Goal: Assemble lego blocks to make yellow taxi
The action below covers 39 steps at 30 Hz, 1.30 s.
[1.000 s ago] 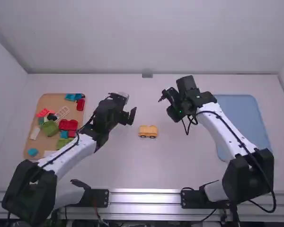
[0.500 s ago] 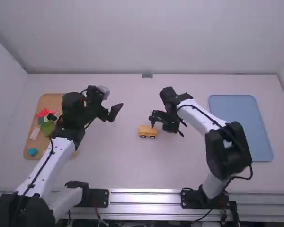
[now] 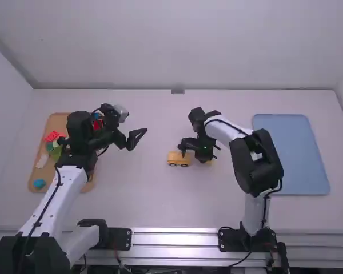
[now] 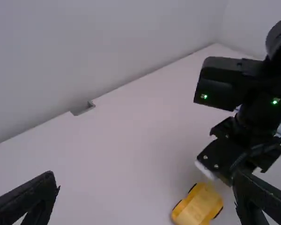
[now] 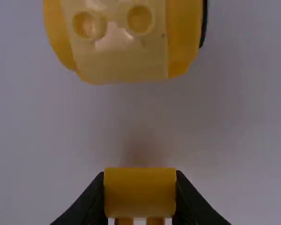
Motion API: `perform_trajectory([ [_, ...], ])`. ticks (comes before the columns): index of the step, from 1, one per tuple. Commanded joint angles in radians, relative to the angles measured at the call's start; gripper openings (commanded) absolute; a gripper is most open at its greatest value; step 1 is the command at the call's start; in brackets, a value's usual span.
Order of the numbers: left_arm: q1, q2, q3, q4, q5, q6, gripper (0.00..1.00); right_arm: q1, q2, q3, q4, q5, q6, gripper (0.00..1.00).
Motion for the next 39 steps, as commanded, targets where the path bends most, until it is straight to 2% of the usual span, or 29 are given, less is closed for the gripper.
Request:
perform_trajectory([
  [1,-0.003,-0.013,0.012,0.000,0.021,0.013,0.99,-0.003,0.022,0.016,-0.005,-0.006,-0.020,0.24],
  [10,-0.004,-0.013,0.012,0.000,0.021,0.013,0.99,-0.003,0.024,0.016,-0.008,-0.006,-0.021,0.32],
  [14,-0.002,-0.013,0.012,-0.004,0.021,0.013,0.99,-0.003,0.024,0.016,-0.009,-0.006,-0.020,0.46],
  [15,-0.004,-0.013,0.012,-0.007,0.021,0.013,0.99,-0.003,0.024,0.016,-0.010,-0.006,-0.020,0.57],
  [17,-0.002,-0.013,0.012,-0.011,0.021,0.014,0.99,-0.003,0.024,0.016,-0.013,-0.005,-0.016,0.71],
  [20,-0.003,-0.013,0.012,-0.015,0.018,0.013,0.99,-0.002,0.022,0.028,-0.034,-0.012,-0.013,0.80],
  [23,-0.003,-0.013,0.012,-0.014,0.008,0.013,0.99,0.006,0.013,0.073,-0.084,-0.042,0.030,0.81],
  [25,-0.003,-0.013,0.012,-0.016,-0.038,0.010,0.99,0.002,-0.019,0.122,-0.156,-0.090,0.022,0.98],
  [29,-0.002,-0.013,0.012,-0.043,-0.105,0.011,0.99,-0.032,-0.124,0.141,-0.184,-0.232,-0.044,0.99],
  [32,-0.001,-0.013,0.010,-0.062,-0.133,0.010,0.99,-0.095,-0.221,0.112,-0.169,-0.427,-0.151,0.99],
  [33,0.002,-0.013,0.010,-0.074,-0.116,0.010,0.99,-0.140,-0.275,0.074,-0.129,-0.555,-0.198,0.99],
  [34,0.002,-0.013,0.010,-0.076,-0.114,0.010,0.99,-0.145,-0.281,0.068,-0.124,-0.568,-0.203,0.99],
  [35,0.002,-0.013,0.010,-0.082,-0.091,0.020,0.99,-0.188,-0.326,0.019,-0.068,-0.671,-0.240,0.99],
  [39,-0.006,-0.013,0.010,-0.088,0.006,0.172,0.99,-0.264,-0.372,-0.075,0.062,-0.747,-0.241,0.99],
])
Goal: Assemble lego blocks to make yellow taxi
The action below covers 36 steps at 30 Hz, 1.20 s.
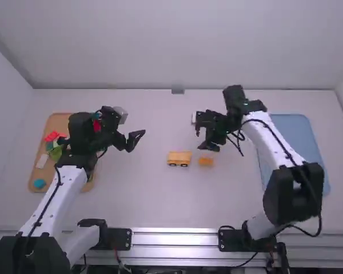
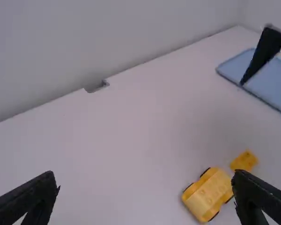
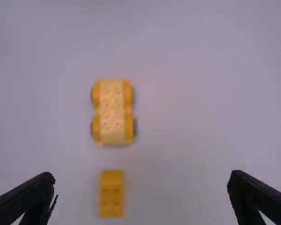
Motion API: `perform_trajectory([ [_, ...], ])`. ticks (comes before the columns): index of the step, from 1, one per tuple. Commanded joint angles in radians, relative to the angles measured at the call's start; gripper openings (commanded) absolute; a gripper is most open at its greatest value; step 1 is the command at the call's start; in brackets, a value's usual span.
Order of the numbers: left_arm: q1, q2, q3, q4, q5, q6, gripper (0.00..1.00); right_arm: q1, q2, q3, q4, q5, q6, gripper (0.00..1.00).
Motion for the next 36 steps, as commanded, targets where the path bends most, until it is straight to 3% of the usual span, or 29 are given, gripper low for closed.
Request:
perform_trajectory([
  [1,-0.008,-0.013,0.010,-0.016,0.119,0.198,0.99,-0.039,0.006,-0.075,0.037,-0.139,-0.044,0.99],
  [9,-0.010,0.008,0.010,-0.053,0.297,0.504,0.99,-0.101,0.008,-0.106,0.047,-0.192,-0.007,0.99],
  [19,-0.013,0.232,0.010,0.137,0.483,0.519,0.99,-0.108,0.008,-0.159,0.022,-0.201,-0.129,0.99],
  [23,-0.015,0.344,0.010,0.223,0.562,0.520,0.99,-0.158,0.008,-0.282,0.129,-0.307,-0.179,0.99],
  [28,-0.015,0.482,0.010,0.387,0.693,0.508,0.99,-0.208,0.008,-0.524,0.496,-0.327,-0.018,0.99],
  [33,-0.028,0.518,0.010,0.462,0.687,0.421,0.99,-0.227,0.014,-0.620,0.658,-0.327,0.048,0.99],
  [36,-0.055,0.518,0.010,0.478,0.684,0.429,0.99,-0.243,0.100,-0.634,0.736,-0.370,0.056,0.99],
])
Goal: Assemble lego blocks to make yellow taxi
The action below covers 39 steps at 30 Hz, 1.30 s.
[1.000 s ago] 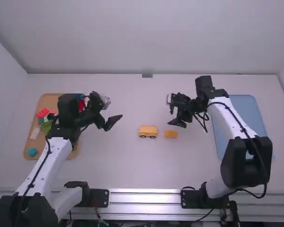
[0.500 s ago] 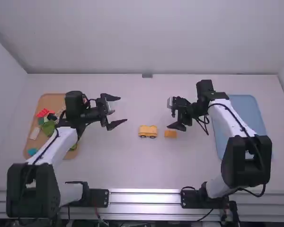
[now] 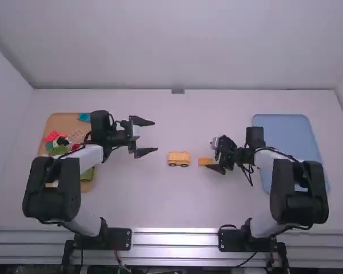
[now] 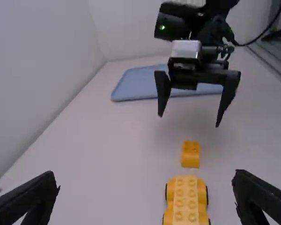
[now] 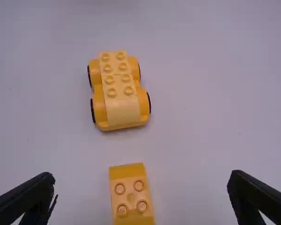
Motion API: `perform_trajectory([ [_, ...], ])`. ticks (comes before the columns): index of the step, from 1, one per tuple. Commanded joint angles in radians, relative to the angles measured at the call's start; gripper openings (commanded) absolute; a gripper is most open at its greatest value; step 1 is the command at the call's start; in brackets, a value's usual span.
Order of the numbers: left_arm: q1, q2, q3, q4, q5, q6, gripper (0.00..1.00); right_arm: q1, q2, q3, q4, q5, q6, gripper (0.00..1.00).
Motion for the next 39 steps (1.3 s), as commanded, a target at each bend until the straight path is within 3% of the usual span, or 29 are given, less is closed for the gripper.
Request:
perform_trajectory([
  [1,-0.031,0.004,0.010,0.012,0.041,-0.021,0.99,-0.014,0.082,-0.006,0.030,-0.054,0.033,0.99],
  [5,-0.061,0.004,0.010,0.036,0.004,-0.032,0.99,-0.032,0.222,0.042,0.062,-0.087,-0.008,0.99],
  [10,-0.095,0.004,0.010,0.054,-0.084,-0.111,0.99,-0.045,0.308,0.102,-0.055,-0.135,-0.199,0.99],
  [14,-0.116,0.004,0.010,0.056,-0.090,-0.111,0.99,-0.047,0.354,0.114,-0.057,-0.124,-0.236,0.84],
  [16,-0.121,0.004,0.010,0.055,-0.090,-0.109,0.99,-0.046,0.373,0.122,-0.057,-0.124,-0.238,0.82],
  [21,-0.125,0.004,0.010,0.054,-0.087,-0.108,0.99,-0.041,0.417,0.149,-0.063,-0.121,-0.244,0.59],
  [28,-0.125,0.004,0.010,-0.024,-0.092,-0.065,0.99,-0.041,0.414,0.152,-0.073,-0.142,-0.232,0.31],
  [33,-0.140,0.025,0.010,-0.171,-0.135,0.097,0.99,-0.038,0.341,0.154,-0.154,-0.140,-0.225,0.28],
  [39,-0.213,0.116,0.010,-0.159,-0.265,0.114,0.99,-0.022,0.203,0.189,-0.314,-0.131,-0.274,0.24],
])
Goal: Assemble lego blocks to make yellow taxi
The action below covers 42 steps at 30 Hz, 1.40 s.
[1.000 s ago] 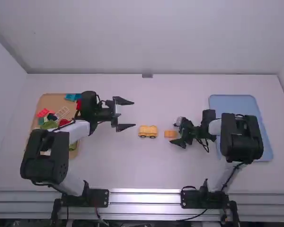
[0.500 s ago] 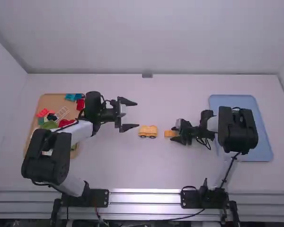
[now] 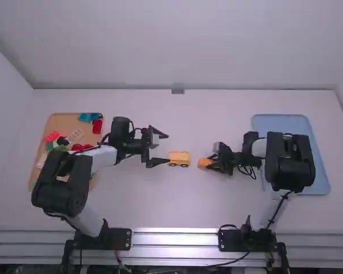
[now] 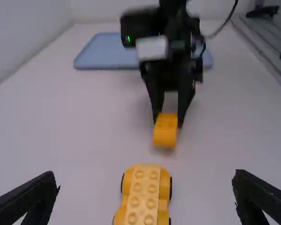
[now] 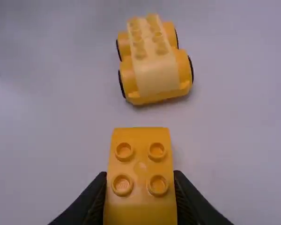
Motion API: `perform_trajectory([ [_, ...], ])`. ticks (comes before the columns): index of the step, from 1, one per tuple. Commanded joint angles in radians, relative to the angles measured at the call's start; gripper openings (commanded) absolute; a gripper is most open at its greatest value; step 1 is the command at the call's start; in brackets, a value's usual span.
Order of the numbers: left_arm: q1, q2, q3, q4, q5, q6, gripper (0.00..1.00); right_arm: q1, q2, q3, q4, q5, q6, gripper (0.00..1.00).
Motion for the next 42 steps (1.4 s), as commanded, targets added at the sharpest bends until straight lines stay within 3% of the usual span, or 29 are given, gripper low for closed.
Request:
perform_trajectory([
  [1,-0.054,0.064,0.010,0.034,-0.100,0.037,0.99,0.019,-0.115,0.037,-0.050,-0.013,-0.043,0.24],
  [10,-0.092,0.261,0.013,0.220,-0.168,0.026,0.99,0.101,-0.234,0.072,-0.058,0.027,0.014,0.24],
  [19,-0.112,0.372,0.085,0.226,-0.168,0.014,1.00,0.202,-0.232,0.077,-0.054,0.063,0.015,0.21],
  [25,-0.107,0.395,0.105,0.188,-0.169,0.019,0.83,0.236,-0.219,0.075,0.011,0.083,0.129,0.19],
  [30,-0.111,0.395,0.089,0.185,-0.169,0.020,0.82,0.274,-0.142,0.076,0.175,0.092,0.280,0.20],
  [42,-0.111,0.395,0.079,0.178,-0.168,0.060,0.59,0.338,-0.073,0.076,0.217,0.092,0.307,0.17],
])
